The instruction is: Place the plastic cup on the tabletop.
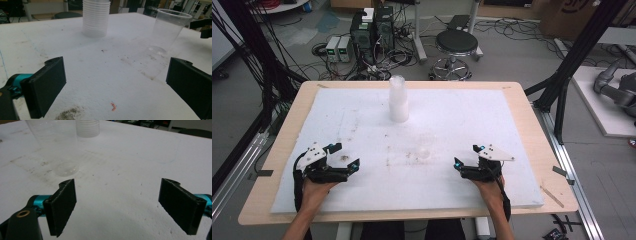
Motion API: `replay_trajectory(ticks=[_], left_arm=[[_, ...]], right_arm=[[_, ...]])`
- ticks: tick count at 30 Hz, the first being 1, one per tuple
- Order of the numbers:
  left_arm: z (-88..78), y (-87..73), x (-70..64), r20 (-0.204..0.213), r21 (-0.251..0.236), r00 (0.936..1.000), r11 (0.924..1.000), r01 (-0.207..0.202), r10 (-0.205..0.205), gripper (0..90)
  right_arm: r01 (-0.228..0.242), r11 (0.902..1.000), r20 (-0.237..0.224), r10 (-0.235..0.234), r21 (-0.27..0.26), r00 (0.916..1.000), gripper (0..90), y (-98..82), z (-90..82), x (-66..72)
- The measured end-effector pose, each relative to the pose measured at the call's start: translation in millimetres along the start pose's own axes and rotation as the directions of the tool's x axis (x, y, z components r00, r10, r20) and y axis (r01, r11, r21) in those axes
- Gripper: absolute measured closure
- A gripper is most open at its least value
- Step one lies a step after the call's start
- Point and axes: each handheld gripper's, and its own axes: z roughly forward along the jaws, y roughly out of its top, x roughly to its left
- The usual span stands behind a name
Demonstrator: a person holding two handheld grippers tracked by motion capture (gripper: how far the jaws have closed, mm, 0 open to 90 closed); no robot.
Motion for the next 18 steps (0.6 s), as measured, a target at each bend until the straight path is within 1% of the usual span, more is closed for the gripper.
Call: replay_trajectory(ticks=[5,8,14,16,18], left_arm=[[-0.6,-0.2,0.8,0.002,-0.005,1.0,1.0,0.006,-0.006,2.6],[-1.2,-0.5,1.5,0.006,-0.016,0.9999,0.9998,0.011,-0.011,2.6],[-1.4,-0.6,1.8,0.008,-0.017,0.9999,0.9998,0.012,-0.012,2.6],[-1.9,-0.7,2.2,0.01,-0.02,0.9998,0.9997,0.017,-0.017,2.6],[-2.0,-0.7,2.8,0.012,-0.022,0.9997,0.9995,0.02,-0.02,2.6]], right_arm=[[-0.001,1.0,0.0,0.001,-0.006,1.0,14.8,-0.5,-0.5,-0.1],[-0.001,1.0,0.0,0.001,-0.005,1.0,14.8,-0.8,-1.3,0.2],[0.0,1.0,0.003,0.0,-0.007,1.0,14.8,-1.3,-2.0,0.9],[0.009,0.9999,0.001,-0.009,-0.012,1.0,14.8,-1.6,-2.2,0.4],[0.004,0.9999,-0.003,-0.004,-0.016,1.0,14.8,-1.9,-3.0,0.4]])
